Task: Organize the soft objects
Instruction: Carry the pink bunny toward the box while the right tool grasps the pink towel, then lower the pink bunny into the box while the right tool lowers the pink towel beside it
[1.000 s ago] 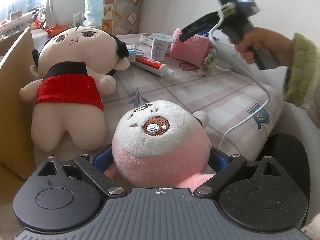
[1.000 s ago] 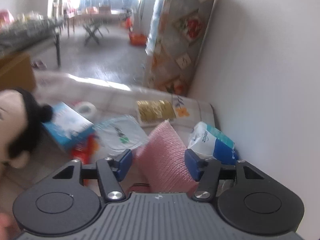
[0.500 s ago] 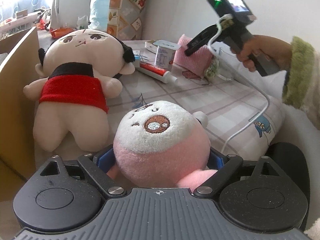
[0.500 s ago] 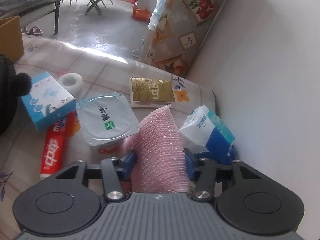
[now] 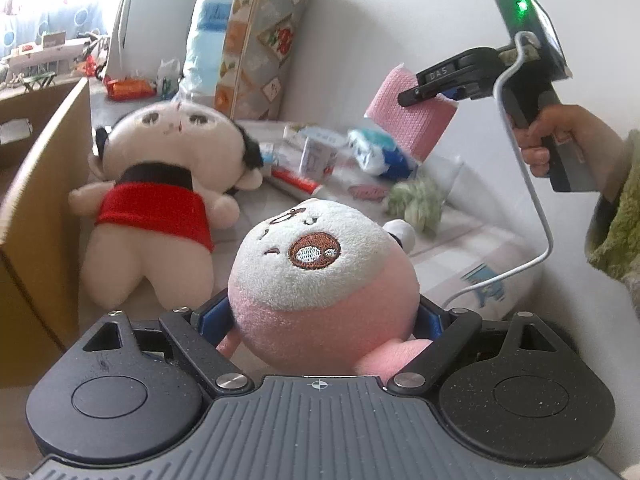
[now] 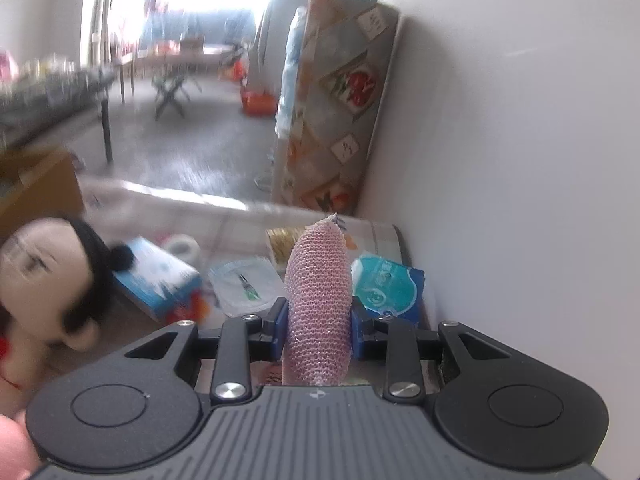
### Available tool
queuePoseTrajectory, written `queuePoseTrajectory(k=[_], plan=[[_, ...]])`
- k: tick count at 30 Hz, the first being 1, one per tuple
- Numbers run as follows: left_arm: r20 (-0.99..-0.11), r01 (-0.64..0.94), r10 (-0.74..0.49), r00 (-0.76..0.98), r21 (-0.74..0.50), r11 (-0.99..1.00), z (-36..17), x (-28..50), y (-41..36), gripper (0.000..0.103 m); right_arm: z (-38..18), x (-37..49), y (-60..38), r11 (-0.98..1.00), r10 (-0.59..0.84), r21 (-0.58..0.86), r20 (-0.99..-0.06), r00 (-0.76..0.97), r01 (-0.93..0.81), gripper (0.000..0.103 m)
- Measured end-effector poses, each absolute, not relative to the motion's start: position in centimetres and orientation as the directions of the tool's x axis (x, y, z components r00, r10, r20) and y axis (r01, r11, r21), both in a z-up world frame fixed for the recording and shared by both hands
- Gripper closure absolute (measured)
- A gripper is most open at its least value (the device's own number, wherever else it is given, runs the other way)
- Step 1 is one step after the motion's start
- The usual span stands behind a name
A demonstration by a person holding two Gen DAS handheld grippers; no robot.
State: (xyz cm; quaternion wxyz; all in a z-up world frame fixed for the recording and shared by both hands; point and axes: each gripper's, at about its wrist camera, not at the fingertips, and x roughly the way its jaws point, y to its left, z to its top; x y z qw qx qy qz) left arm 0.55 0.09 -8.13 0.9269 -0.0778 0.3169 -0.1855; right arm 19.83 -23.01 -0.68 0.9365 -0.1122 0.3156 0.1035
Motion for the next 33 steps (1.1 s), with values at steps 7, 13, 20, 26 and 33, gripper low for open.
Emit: queuePoseTrajectory(k=[7, 13, 20, 26, 33], plan=[[-0.483, 0.282, -0.398, 0.78, -0.296, 0.912, -5.1, -2.0, 1.9, 0.015, 4.5, 15.5, -23.1, 0.957, 0.211, -0.062, -0.522, 0.826, -0.284, 0.07], [-0.396, 0.232, -0.351, 0.849, -0.317, 0.92, -0.8, -4.4, 5.9, 0.015, 8.2, 12.6, -20.7, 0.901, 0.411, 0.081, -0.475, 0.778, -0.426, 0.07], [-0.37, 0.073, -0.168, 0.914, -0.258, 0.964, 4.0, -3.5, 12.5, 0.015, 10.8, 13.1, -13.8, 0.721, 0.684, 0.266, -0.415, 0.599, -0.639, 0.07], [-0.469, -0.091, -0.011, 0.883, -0.195, 0.977, 4.3, 2.8, 17.0, 0.015, 10.6, 17.5, -4.8, 0.589, 0.794, 0.378, -0.435, 0.425, -0.714, 0.07], [-0.62, -0.199, -0.02, 0.784, -0.283, 0.938, 1.9, 12.7, 22.9, 0.015, 7.1, 23.3, 5.6, 0.615, 0.738, 0.36, -0.577, 0.35, -0.702, 0.071]])
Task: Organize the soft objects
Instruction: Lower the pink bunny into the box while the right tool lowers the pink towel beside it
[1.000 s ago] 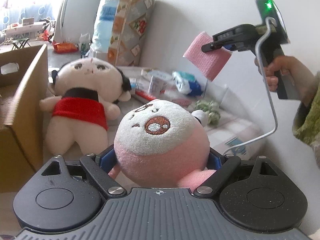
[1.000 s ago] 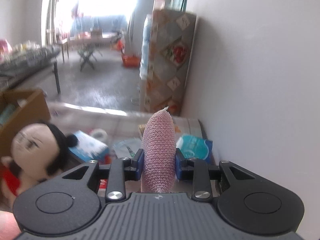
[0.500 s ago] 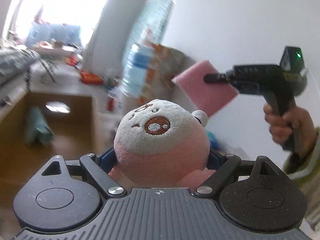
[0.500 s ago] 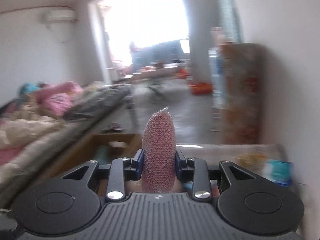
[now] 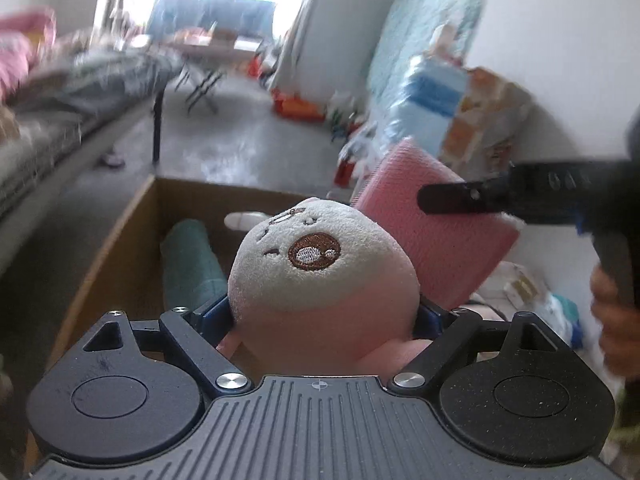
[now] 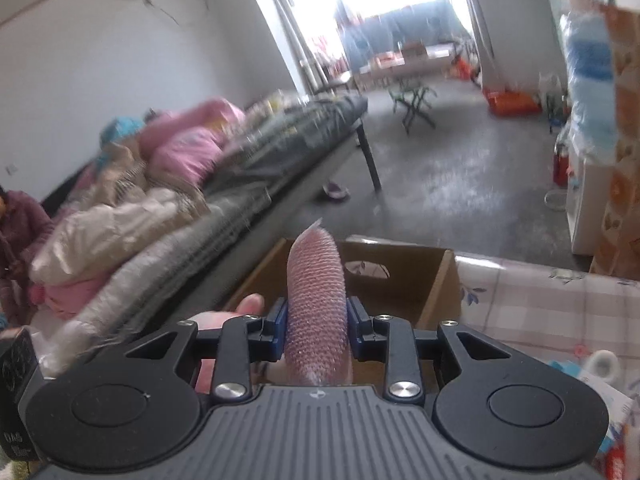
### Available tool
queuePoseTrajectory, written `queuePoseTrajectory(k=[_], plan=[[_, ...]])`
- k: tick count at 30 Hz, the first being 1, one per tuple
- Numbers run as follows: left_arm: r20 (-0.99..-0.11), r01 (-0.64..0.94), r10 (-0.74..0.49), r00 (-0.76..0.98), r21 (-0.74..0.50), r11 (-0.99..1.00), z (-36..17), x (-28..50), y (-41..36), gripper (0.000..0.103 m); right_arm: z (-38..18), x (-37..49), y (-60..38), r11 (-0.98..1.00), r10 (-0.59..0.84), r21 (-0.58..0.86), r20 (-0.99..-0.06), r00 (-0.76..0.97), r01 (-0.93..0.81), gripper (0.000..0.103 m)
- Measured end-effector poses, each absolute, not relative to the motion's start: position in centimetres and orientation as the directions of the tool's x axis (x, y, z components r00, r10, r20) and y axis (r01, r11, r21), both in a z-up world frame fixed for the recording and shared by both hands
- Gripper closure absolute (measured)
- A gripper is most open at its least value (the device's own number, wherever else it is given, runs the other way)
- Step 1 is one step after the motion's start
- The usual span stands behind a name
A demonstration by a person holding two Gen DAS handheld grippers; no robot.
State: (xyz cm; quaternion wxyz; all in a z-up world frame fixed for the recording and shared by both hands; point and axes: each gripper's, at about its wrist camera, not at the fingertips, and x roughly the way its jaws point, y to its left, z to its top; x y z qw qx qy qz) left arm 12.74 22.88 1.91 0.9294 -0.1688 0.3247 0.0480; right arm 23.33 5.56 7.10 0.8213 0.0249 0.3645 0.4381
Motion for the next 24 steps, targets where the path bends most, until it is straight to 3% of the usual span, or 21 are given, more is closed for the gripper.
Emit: queuePoseTrajectory(k=[8, 16, 20, 24], plan=[[-0.681, -0.297, -0.067, 0.729, -0.403, 0.866, -1.6, 19.9, 27.7, 0.015, 4.0, 28.5, 9.4, 0.683, 0.685, 0.33, -0.599, 0.414, -0.652, 0.071], [-0.705, -0.418, -0.165, 0.69, -0.574, 0.705, -5.7, 25.3, 31.3, 0.015, 3.8, 31.2, 8.1, 0.675, 0.725, 0.373, -0.493, 0.48, -0.636, 0.071], [-0.73, -0.461, -0.171, 0.662, -0.577, 0.675, -8.0, 26.8, 31.3, 0.015, 4.0, 31.7, 7.6, 0.662, 0.741, 0.386, -0.46, 0.489, -0.642, 0.071], [-0.788, -0.501, -0.138, 0.6, -0.504, 0.704, -9.6, 27.4, 31.5, 0.015, 3.9, 31.9, 7.6, 0.649, 0.754, 0.402, -0.452, 0.477, -0.646, 0.071]])
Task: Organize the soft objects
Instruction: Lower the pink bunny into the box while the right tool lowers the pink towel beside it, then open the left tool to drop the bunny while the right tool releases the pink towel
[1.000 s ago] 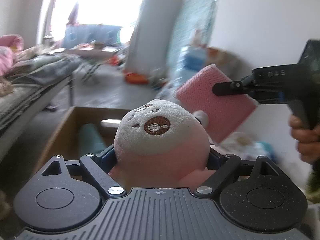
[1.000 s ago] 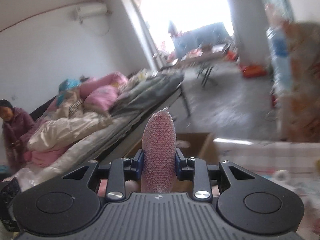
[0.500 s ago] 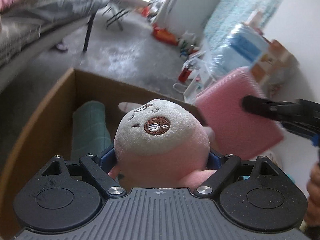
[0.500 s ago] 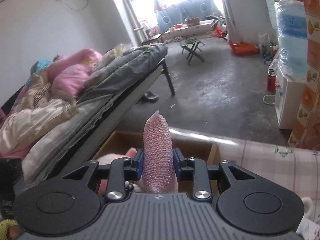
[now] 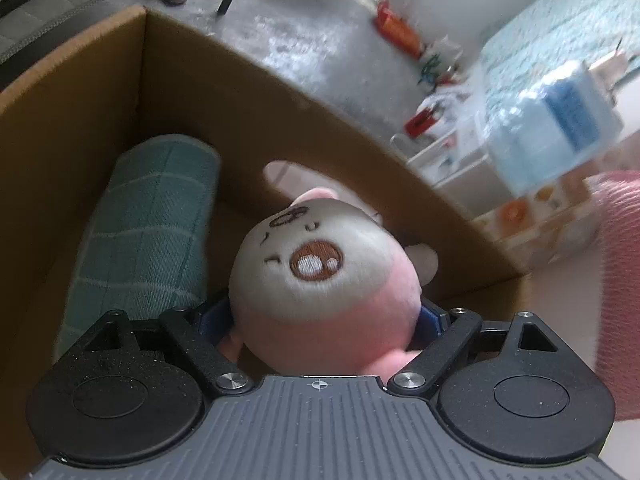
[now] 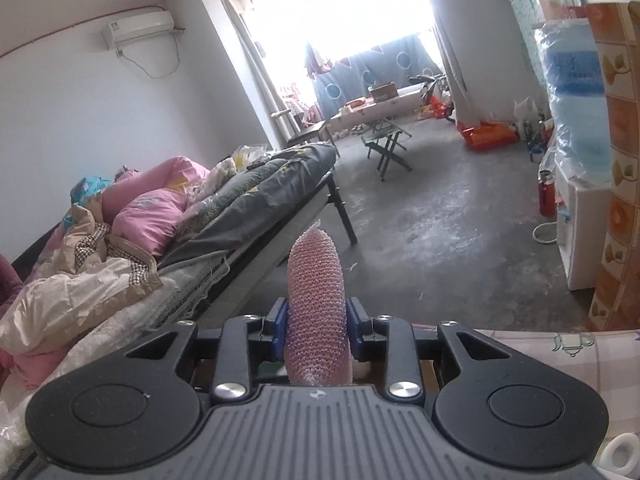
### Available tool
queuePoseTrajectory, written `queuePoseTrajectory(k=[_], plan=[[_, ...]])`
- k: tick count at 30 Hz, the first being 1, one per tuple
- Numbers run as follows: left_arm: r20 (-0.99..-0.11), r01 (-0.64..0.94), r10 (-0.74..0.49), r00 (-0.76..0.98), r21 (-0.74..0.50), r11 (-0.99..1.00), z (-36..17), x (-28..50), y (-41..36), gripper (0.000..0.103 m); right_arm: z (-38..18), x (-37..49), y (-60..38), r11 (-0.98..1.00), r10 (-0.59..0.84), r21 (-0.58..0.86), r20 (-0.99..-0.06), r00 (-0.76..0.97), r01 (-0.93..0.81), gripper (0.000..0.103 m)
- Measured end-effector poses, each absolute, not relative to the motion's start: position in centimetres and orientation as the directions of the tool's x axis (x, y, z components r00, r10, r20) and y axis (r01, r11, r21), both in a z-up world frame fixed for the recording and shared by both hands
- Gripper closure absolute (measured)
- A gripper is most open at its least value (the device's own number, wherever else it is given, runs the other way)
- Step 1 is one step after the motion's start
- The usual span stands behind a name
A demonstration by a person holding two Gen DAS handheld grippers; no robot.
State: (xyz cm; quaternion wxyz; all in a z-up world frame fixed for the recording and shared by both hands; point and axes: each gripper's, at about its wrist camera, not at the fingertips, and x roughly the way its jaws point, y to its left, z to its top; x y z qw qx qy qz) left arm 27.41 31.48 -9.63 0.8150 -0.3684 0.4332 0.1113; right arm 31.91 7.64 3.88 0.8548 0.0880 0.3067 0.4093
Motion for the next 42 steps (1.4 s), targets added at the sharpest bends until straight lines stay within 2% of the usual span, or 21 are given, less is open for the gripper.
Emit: queuePoseTrajectory(k=[2, 6, 11, 17, 22, 26, 29, 31, 34, 37, 42], plan=[[-0.809, -0.503, -0.085, 0.582, -0.44, 0.744, -8.9, 27.1, 31.3, 0.015, 3.6, 31.9, 8.2, 0.638, 0.759, 0.405, -0.469, 0.45, -0.655, 0.071], [-0.864, -0.508, 0.061, 0.5, -0.236, 0.829, -7.9, 26.5, 30.9, 0.015, 2.9, 31.6, 10.0, 0.617, 0.761, 0.392, -0.519, 0.389, -0.683, 0.071], [-0.892, -0.515, 0.157, 0.423, -0.095, 0.852, -8.5, 24.9, 31.4, 0.015, 1.7, 31.4, 12.4, 0.627, 0.729, 0.373, -0.59, 0.347, -0.683, 0.071], [-0.888, -0.489, 0.071, 0.454, -0.182, 0.853, -8.2, 24.2, 32.7, 0.012, -0.4, 32.2, 15.5, 0.669, 0.653, 0.353, -0.699, 0.292, -0.654, 0.071], [-0.894, -0.505, 0.026, 0.446, -0.228, 0.833, -8.1, 23.5, 33.1, 0.011, -2.4, 32.7, 17.9, 0.68, 0.624, 0.369, -0.746, 0.235, -0.633, 0.071], [-0.916, -0.535, 0.03, 0.401, -0.207, 0.819, -8.1, 23.2, 33.2, 0.01, -3.8, 33.5, 19.3, 0.694, 0.608, 0.382, -0.765, 0.212, -0.61, 0.069], [-0.917, -0.528, 0.05, 0.395, -0.183, 0.829, -7.8, 22.8, 32.3, 0.01, -5.5, 34.5, 20.2, 0.742, 0.529, 0.333, -0.824, 0.203, -0.582, 0.067], [-0.915, -0.517, 0.051, 0.4, -0.18, 0.837, -7.7, 22.8, 32.0, 0.01, -6.1, 34.7, 20.4, 0.771, 0.485, 0.299, -0.848, 0.213, -0.563, 0.059], [-0.908, -0.503, 0.058, 0.414, -0.176, 0.846, -7.5, 22.5, 31.8, 0.01, -5.9, 34.2, 20.2, 0.768, 0.467, 0.268, -0.856, 0.222, -0.582, 0.059], [-0.9, -0.493, 0.069, 0.43, -0.17, 0.853, -7.2, 22.5, 31.6, 0.01, -4.7, 33.5, 19.9, 0.761, 0.465, 0.236, -0.847, 0.256, -0.604, 0.05], [-0.882, -0.486, 0.054, 0.469, -0.206, 0.849, -6.4, 21.9, 31.5, 0.009, -2.2, 32.6, 18.9, 0.756, 0.488, 0.215, -0.815, 0.313, -0.619, 0.049]])
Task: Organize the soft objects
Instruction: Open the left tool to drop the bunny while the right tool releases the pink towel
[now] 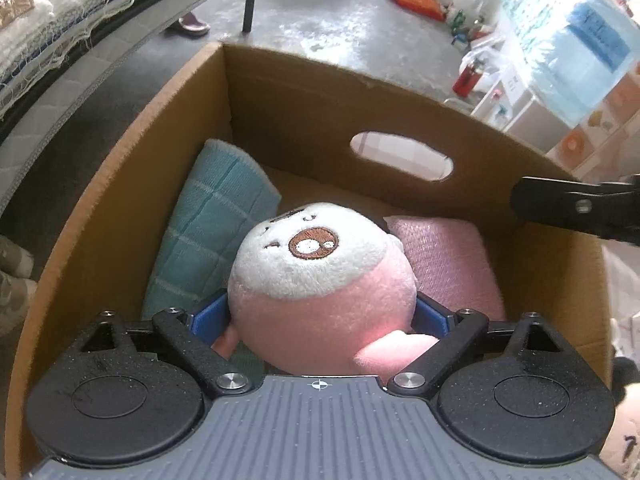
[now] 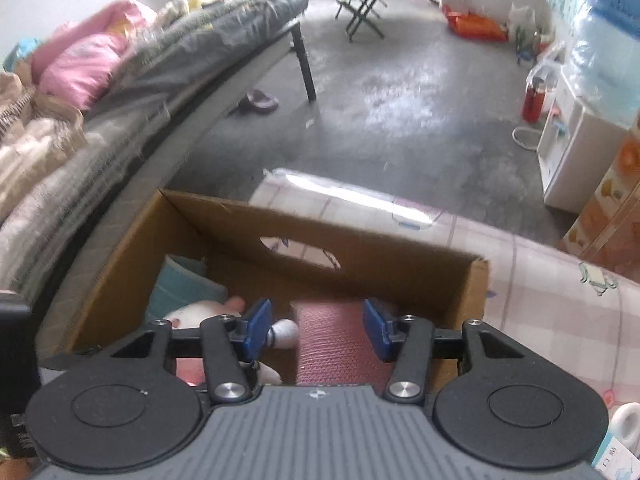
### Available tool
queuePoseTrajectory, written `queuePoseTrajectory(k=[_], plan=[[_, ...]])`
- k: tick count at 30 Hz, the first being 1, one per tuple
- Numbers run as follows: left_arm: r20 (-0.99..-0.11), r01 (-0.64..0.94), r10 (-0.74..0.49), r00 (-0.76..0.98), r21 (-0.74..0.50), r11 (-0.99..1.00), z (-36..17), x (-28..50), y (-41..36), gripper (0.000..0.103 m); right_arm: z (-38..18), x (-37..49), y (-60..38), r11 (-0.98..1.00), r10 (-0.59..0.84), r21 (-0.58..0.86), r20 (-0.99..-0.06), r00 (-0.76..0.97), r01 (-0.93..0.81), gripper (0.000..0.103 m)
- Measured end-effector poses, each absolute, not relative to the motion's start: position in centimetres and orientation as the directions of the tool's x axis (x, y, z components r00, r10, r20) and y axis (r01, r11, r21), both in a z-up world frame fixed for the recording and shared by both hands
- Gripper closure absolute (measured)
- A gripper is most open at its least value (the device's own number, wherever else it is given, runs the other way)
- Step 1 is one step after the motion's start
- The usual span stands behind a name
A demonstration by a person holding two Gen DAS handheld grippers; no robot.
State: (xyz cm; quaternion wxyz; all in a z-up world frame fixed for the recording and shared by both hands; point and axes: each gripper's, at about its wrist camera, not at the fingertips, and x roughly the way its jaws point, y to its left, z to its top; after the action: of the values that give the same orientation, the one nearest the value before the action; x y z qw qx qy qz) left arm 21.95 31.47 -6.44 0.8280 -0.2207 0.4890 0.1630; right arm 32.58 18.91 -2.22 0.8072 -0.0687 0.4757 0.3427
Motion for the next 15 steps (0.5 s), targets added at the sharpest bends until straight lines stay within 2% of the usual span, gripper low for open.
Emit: queuePoseTrajectory(k=[8, 12, 15], plan=[[-0.823, -0.462, 0.034, 0.567, -0.283, 0.841, -4.1, 21.3, 30.7, 0.006, 2.4, 29.9, 13.7, 0.72, 0.59, 0.285, -0.73, 0.343, -0.633, 0.049], [-0.777, -0.432, 0.008, 0.63, -0.341, 0.835, -2.4, 20.8, 30.1, 0.004, 5.1, 27.4, 9.6, 0.692, 0.646, 0.308, -0.669, 0.368, -0.653, 0.038], [-0.773, -0.452, 0.03, 0.634, -0.339, 0.825, -1.3, 20.5, 29.6, 0.004, 7.0, 25.1, 6.0, 0.697, 0.655, 0.285, -0.626, 0.424, -0.658, 0.038]])
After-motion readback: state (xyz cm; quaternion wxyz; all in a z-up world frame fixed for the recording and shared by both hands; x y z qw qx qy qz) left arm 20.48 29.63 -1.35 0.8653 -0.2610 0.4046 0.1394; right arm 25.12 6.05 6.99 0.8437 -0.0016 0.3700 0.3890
